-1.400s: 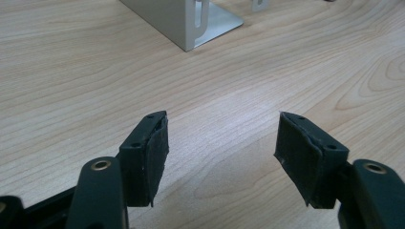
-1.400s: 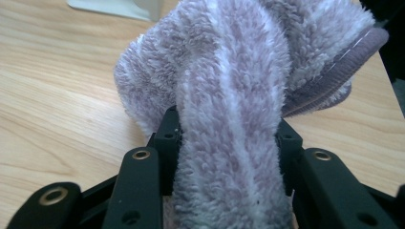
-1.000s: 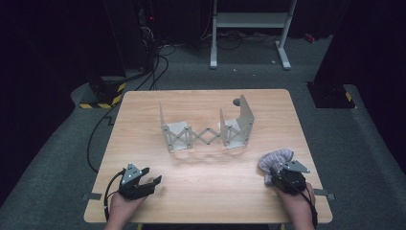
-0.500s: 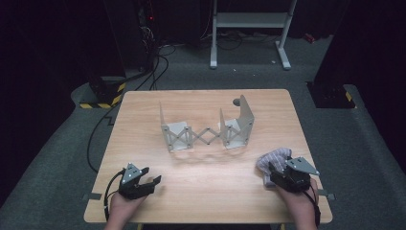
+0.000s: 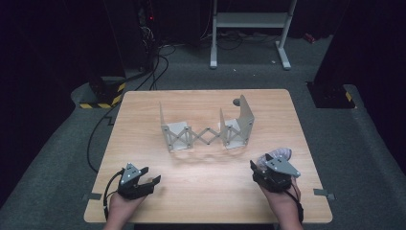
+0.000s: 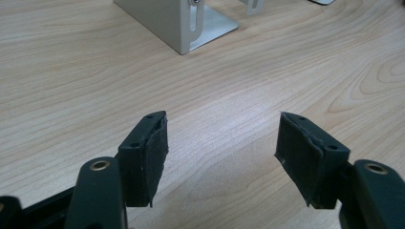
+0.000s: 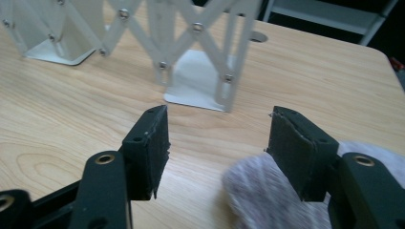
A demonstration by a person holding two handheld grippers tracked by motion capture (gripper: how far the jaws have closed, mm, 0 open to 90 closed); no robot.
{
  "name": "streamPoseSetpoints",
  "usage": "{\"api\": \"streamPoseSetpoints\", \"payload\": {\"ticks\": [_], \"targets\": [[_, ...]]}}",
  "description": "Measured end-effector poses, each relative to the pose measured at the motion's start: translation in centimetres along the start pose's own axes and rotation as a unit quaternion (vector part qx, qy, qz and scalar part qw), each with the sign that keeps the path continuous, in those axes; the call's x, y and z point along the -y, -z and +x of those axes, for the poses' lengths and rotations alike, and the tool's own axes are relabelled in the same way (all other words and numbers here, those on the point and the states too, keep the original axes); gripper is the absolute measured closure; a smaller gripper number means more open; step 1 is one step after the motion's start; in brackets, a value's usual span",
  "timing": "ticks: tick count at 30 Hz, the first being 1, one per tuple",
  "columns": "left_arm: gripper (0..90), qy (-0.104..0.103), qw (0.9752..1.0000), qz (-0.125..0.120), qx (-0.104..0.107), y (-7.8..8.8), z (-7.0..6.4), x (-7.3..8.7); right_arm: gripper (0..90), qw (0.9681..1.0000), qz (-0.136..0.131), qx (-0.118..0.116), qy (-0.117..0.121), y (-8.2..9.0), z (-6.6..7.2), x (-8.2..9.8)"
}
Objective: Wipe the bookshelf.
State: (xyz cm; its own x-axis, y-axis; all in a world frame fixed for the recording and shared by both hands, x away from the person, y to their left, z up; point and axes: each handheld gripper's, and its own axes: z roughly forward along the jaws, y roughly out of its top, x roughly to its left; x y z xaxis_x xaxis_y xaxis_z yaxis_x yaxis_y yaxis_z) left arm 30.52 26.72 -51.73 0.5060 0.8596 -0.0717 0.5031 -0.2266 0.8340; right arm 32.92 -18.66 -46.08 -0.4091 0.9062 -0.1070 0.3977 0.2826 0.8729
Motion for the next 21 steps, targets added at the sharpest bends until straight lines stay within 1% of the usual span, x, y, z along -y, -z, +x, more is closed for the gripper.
{"api": "streamPoseSetpoints", "payload": {"ticks": [2,4,6,9,12,14,16,18,19,21], "targets": [[35.6,0.004,1.0,0.0,0.002,0.2,0.0,0.3,40.8,1.0,0.001,-0.004,-0.004,-0.6,0.4,-0.3],[34.9,0.01,0.9999,0.003,0.008,0.5,0.0,0.4,42.1,1.0,-0.002,0.0,-0.009,-1.2,0.7,-0.6],[34.2,0.008,0.9999,0.003,0.011,0.7,-0.1,0.4,42.5,0.9999,-0.002,0.004,-0.012,-1.8,1.1,-1.1],[34.2,0.004,0.9999,-0.004,0.009,1.0,-0.1,0.2,43.7,0.9999,0.001,0.01,-0.011,-2.6,1.4,-1.7],[34.3,0.003,1.0,-0.005,0.008,1.0,0.1,0.2,43.5,0.9997,0.003,0.019,-0.015,-3.5,1.6,-2.3],[34.2,-0.001,1.0,-0.004,0.005,0.9,0.2,0.2,44.2,0.9996,0.005,0.021,-0.016,-3.9,1.7,-2.7],[34.3,0.003,1.0,-0.007,0.005,0.8,0.4,0.2,44.8,0.9995,0.007,0.026,-0.016,-4.4,1.7,-2.9],[34.2,-0.001,0.9999,-0.011,0.002,0.9,0.4,0.1,47.0,0.9994,0.008,0.03,-0.015,-5.0,1.5,-3.1],[34.2,0.0,0.9999,-0.012,0.003,0.9,0.4,0.1,47.8,0.9992,0.01,0.036,-0.013,-5.4,1.2,-3.1],[34.1,0.002,0.9999,-0.013,0.003,1.0,0.3,0.2,52.4,0.9987,0.013,0.044,-0.023,-6.1,0.8,-3.1]]}}
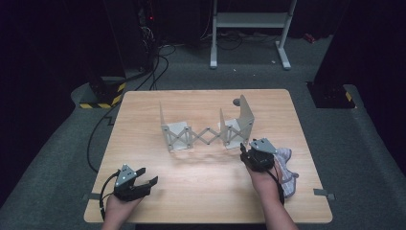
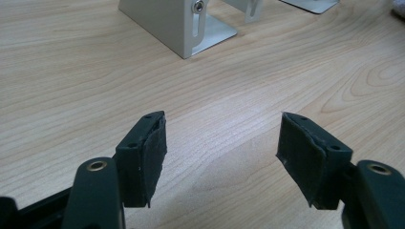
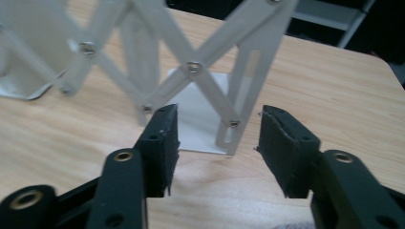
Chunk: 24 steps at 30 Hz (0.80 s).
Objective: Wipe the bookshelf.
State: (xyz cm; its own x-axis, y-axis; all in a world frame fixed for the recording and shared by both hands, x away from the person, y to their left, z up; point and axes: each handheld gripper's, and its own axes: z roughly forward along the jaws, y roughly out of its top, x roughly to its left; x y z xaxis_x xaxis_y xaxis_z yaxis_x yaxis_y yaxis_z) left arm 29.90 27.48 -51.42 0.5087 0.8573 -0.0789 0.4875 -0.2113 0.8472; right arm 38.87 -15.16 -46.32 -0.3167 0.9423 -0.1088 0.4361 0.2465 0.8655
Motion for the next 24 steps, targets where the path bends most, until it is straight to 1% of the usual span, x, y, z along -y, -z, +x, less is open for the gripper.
{"api": "streamPoseSetpoints", "payload": {"ticks": [2,3,4,7,9,10,12,13,15,17,18,19,21,24], "targets": [[34.2,0.004,1.0,-0.001,0.003,0.1,-0.1,0.1,58.6,0.9999,0.01,0.007,-0.009,-0.7,-0.4,0.0],[34.2,0.003,1.0,-0.002,0.005,0.2,-0.2,0.2,61.4,0.9998,0.013,0.009,-0.01,-1.0,-0.5,-0.1],[34.2,0.002,1.0,-0.002,0.007,0.3,-0.3,0.2,64.8,0.9998,0.015,0.013,-0.006,-1.5,-0.7,-0.4],[34.2,0.004,0.9999,0.001,0.013,0.2,-0.4,0.3,68.8,0.9997,0.013,0.018,-0.006,-1.9,-0.8,-0.9],[34.2,0.004,0.9998,0.0,0.017,0.2,-0.6,0.3,68.7,0.9996,0.02,0.015,-0.011,-2.4,-0.8,-1.1],[34.2,0.001,0.9998,0.0,0.019,0.2,-0.7,0.3,69.0,0.9995,0.025,0.015,-0.009,-2.6,-0.7,-1.1],[34.2,-0.009,0.9998,0.002,0.02,0.1,-0.8,0.2,70.5,0.9996,0.025,0.01,0.002,-2.8,-0.2,-1.2],[34.2,-0.008,0.9998,0.002,0.02,0.1,-0.9,0.2,71.4,0.9996,0.025,0.008,0.013,-3.0,0.2,-1.3],[34.2,-0.006,0.9998,0.003,0.021,0.0,-0.9,0.2,71.7,0.9994,0.025,0.008,0.021,-3.1,0.7,-1.5],[34.3,-0.004,0.9997,0.0,0.025,0.0,-1.0,0.1,71.7,0.9995,0.023,0.007,0.02,-3.2,0.9,-1.5],[34.3,-0.005,0.9996,-0.002,0.026,0.0,-1.0,0.1,70.5,0.9995,0.024,0.011,0.015,-3.4,1.0,-1.6],[34.3,-0.005,0.9996,-0.001,0.026,-0.1,-1.0,0.1,69.3,0.9995,0.026,0.012,0.011,-3.5,1.0,-1.7],[34.2,-0.008,0.9996,0.004,0.028,-0.2,-1.0,0.1,68.9,0.9994,0.028,0.013,0.012,-3.7,1.0,-1.7],[34.3,-0.007,0.9996,0.002,0.028,-0.1,-1.0,0.1,68.0,0.9995,0.027,0.014,0.008,-3.9,1.0,-1.7]]}}
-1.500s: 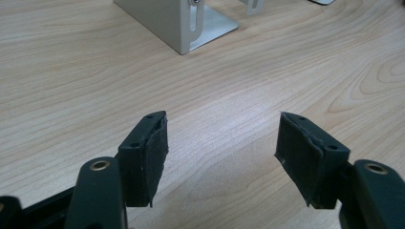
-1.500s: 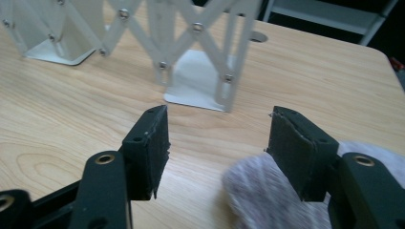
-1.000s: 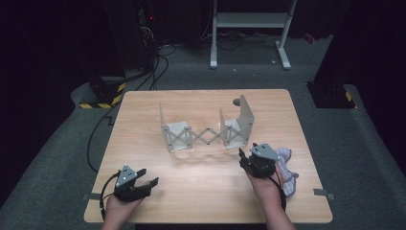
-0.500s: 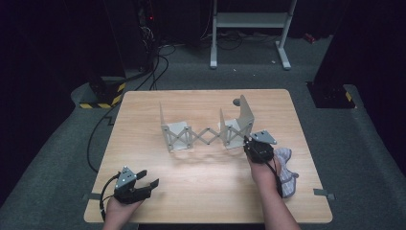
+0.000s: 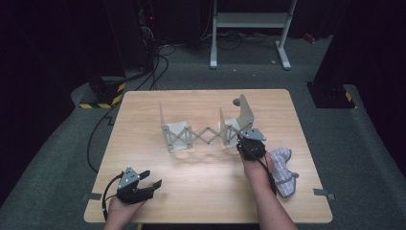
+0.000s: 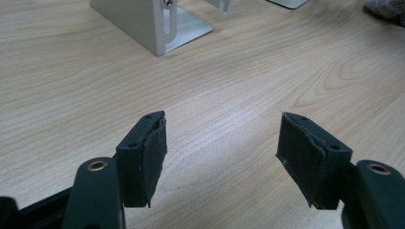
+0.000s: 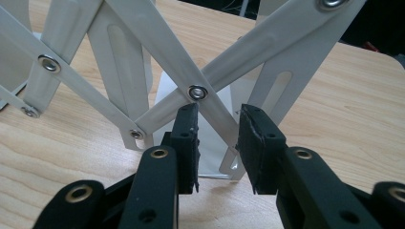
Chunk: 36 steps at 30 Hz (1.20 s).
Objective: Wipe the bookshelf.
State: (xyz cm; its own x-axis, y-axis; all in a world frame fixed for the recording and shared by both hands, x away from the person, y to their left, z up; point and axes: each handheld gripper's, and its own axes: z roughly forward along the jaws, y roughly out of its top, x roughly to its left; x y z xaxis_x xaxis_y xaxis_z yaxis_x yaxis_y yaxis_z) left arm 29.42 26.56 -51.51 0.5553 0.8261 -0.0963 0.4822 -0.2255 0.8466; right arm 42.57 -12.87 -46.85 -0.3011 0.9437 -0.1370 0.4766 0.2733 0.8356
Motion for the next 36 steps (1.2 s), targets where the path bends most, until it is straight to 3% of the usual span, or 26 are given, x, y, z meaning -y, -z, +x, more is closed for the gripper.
{"api": "streamPoseSetpoints", "payload": {"ticks": [7,13,18,23,29,31,33,36], "targets": [[34.4,0.008,1.0,-0.003,-0.003,0.0,0.1,-0.1,64.1,0.9999,-0.002,-0.008,-0.008,-0.3,0.3,-0.4],[34.4,0.008,1.0,-0.002,0.002,-0.2,-0.1,-0.2,64.7,1.0,0.0,0.002,-0.009,-0.7,0.1,-0.9],[34.4,-0.002,1.0,0.002,0.003,-0.3,-0.2,-0.2,66.4,0.9997,0.01,0.019,-0.012,-2.2,-0.2,-1.3],[34.4,0.001,1.0,-0.002,0.006,-0.1,-0.3,-0.2,64.9,0.9993,0.022,0.025,-0.019,-3.5,-0.8,-1.6],[34.4,0.005,1.0,0.0,0.004,0.0,-0.2,-0.1,64.4,0.9989,0.029,0.036,-0.01,-5.0,-1.4,-2.7],[34.4,0.008,1.0,-0.001,0.002,0.1,-0.2,0.0,64.4,0.9988,0.028,0.037,-0.013,-4.5,-1.2,-2.7],[34.4,0.009,1.0,-0.002,0.002,0.0,-0.1,0.0,64.8,0.9995,0.003,0.026,-0.018,-2.7,-0.5,-2.6],[34.4,0.004,1.0,0.003,0.002,-0.1,0.0,0.0,63.2,0.9996,-0.03,-0.001,-0.002,-0.3,1.1,-2.8]]}}
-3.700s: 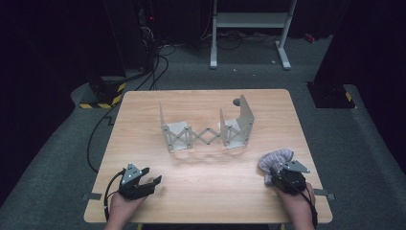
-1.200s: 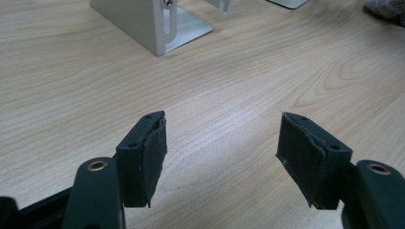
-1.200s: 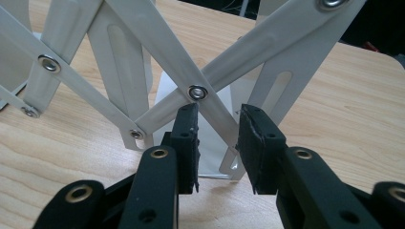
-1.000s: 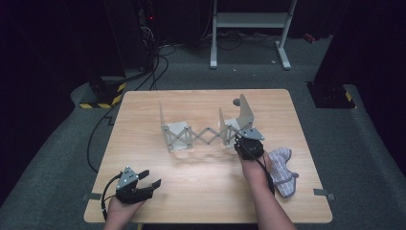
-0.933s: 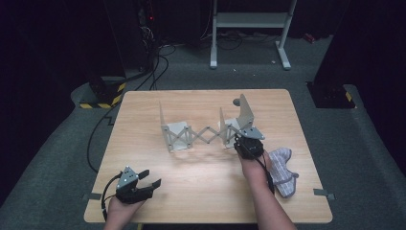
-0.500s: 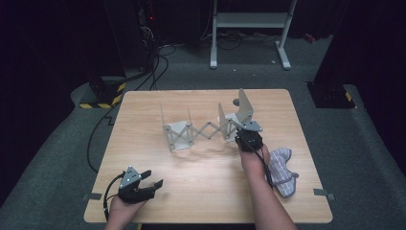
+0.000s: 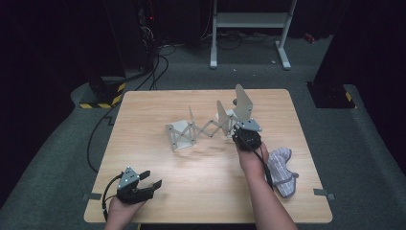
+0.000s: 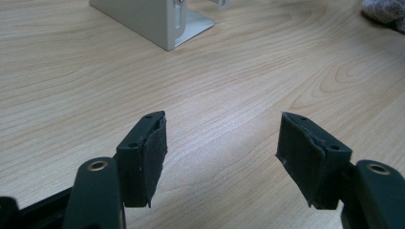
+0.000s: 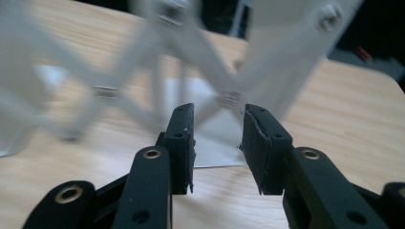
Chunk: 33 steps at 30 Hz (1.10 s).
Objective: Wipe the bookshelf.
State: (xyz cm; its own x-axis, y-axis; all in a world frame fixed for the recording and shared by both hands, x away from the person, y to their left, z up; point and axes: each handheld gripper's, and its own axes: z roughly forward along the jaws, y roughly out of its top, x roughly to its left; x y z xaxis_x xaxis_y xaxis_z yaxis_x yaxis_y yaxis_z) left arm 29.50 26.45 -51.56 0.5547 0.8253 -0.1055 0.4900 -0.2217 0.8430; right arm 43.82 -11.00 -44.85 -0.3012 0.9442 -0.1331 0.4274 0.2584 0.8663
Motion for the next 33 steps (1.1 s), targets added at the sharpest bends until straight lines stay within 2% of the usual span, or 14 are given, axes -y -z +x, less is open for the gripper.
{"api": "streamPoseSetpoints", "payload": {"ticks": [3,6,8,10,13,16,18,20,23,33], "targets": [[34.4,-0.001,1.0,-0.002,-0.001,0.1,-0.1,-0.1,59.7,0.9989,-0.033,-0.031,0.008,1.7,1.9,-0.8],[34.5,-0.002,1.0,-0.003,-0.001,0.1,-0.1,-0.1,52.1,0.9974,-0.05,-0.052,0.008,2.1,3.8,-2.1],[34.4,-0.002,1.0,0.0,-0.002,0.1,-0.1,0.0,47.6,0.9969,-0.051,-0.059,0.009,1.7,5.0,-3.2],[34.4,0.0,1.0,-0.001,-0.003,0.2,0.0,0.0,44.9,0.9971,-0.052,-0.054,0.016,0.9,6.1,-4.1],[34.4,0.002,1.0,-0.003,-0.004,0.4,0.2,0.1,42.2,0.9975,-0.05,-0.048,0.01,-0.6,7.0,-5.1],[34.8,0.006,1.0,-0.003,-0.005,0.5,0.4,0.1,43.7,0.9984,-0.04,-0.037,0.011,-2.0,7.4,-5.4],[34.9,0.007,1.0,-0.003,-0.002,0.4,0.5,0.0,47.6,0.9994,-0.016,-0.027,0.011,-3.1,7.6,-5.1],[34.9,0.003,1.0,-0.002,-0.002,0.3,0.4,0.0,44.1,0.9993,-0.003,-0.036,0.005,-3.6,7.7,-4.6],[34.9,0.001,1.0,0.0,0.0,0.2,0.3,0.0,44.6,0.9994,-0.008,-0.032,0.014,-3.1,8.0,-4.1],[34.9,-0.008,1.0,0.006,-0.001,0.0,-0.3,-0.1,45.9,0.9987,-0.015,-0.039,0.028,-0.9,7.0,-2.7]]}}
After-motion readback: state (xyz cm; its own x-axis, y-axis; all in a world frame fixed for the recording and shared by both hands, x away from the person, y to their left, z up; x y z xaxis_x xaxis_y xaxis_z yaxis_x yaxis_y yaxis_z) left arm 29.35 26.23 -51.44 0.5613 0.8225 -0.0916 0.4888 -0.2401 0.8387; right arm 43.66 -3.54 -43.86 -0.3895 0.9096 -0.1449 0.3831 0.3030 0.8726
